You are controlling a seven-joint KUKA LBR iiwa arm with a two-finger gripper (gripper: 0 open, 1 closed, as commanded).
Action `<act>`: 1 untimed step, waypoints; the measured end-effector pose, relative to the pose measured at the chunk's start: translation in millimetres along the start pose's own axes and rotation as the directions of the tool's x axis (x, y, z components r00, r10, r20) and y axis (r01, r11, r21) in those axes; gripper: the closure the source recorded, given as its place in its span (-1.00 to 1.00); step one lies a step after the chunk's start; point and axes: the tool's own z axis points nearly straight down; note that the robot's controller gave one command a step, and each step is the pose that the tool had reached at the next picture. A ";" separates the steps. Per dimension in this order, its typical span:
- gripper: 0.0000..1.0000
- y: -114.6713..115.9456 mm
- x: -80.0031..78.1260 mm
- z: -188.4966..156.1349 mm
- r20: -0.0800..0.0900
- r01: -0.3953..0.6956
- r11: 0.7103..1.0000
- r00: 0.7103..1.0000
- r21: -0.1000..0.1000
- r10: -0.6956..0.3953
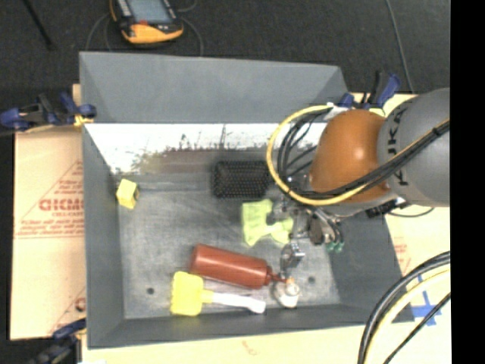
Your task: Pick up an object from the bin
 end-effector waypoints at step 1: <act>-1.00 20.0 -38.3 42.3 -0.008 0.147 0.989 0.989 -0.004 -0.147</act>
Offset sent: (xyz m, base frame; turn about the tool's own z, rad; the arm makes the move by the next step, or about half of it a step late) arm 0.0444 0.0246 -0.0637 -0.3649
